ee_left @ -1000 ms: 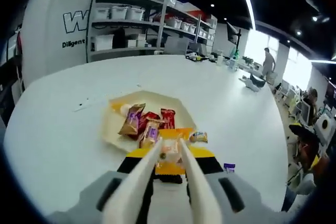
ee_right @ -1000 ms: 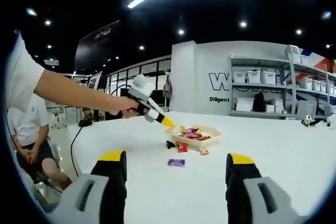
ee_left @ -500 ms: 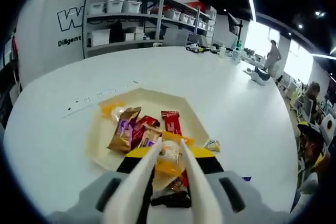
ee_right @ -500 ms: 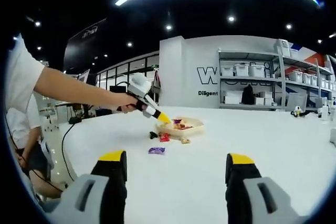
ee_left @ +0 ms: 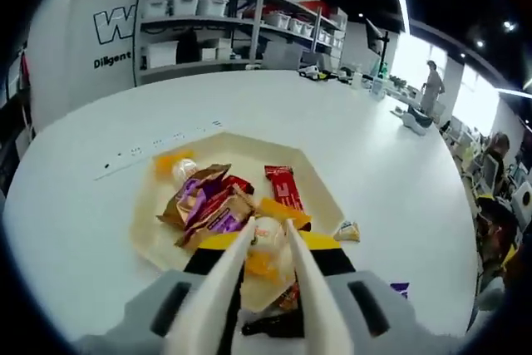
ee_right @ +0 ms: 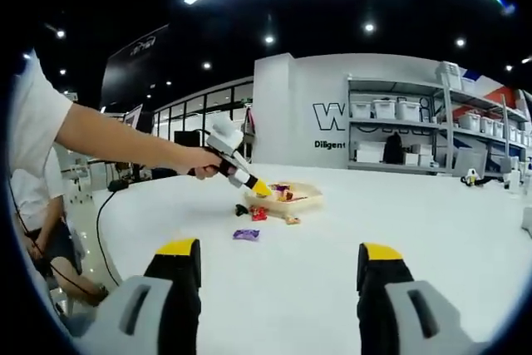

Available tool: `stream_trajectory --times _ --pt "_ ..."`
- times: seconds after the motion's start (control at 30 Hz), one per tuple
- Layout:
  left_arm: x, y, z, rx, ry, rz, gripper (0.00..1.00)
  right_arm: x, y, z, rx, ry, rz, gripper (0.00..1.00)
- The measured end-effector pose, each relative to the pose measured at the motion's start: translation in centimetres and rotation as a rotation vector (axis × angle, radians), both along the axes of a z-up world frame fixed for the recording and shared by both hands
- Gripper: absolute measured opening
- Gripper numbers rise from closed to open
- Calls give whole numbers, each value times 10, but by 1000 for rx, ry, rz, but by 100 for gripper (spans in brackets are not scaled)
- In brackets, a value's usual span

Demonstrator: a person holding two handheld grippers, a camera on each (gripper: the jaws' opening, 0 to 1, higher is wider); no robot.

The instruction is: Place the target food into the container with the food tongs after gripping and lifting it, then release it inside without dropping or visibly crushing the food.

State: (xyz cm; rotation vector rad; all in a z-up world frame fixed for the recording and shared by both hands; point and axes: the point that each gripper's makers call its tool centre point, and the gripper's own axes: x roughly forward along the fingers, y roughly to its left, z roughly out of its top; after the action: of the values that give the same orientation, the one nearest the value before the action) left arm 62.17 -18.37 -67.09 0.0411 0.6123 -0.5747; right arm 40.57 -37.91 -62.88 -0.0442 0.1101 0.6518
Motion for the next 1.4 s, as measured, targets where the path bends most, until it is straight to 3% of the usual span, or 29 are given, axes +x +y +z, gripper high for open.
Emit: stream_trajectory --times 0.2,0.3,0.57,0.93,1.03,1.1,1.2,1.4 --pt "-4 2 13 -39 -11 1 23 1 3 -1 -7 3 -2 75" --pt "-13 -1 28 -62 -35 -13 23 0 8 2 -2 -2 9 75" --pt "-57 -9 42 -97 -54 -69 24 -3 29 5 -14 -7 60 75" --pt "-114 1 23 -125 -35 -99 24 -16 72 -2 -36 -6 149 75" --pt "-127 7 16 -89 -50 -104 25 -18 79 -5 -30 -6 167 74" --pt "-136 9 14 -135 -29 -98 25 -18 83 -12 -35 2 175 74" --pt "-149 12 14 -136 -60 -111 25 -21 91 -19 -50 8 194 73" --pt "-170 8 13 -165 -68 -120 25 -25 104 -27 -56 15 224 72"
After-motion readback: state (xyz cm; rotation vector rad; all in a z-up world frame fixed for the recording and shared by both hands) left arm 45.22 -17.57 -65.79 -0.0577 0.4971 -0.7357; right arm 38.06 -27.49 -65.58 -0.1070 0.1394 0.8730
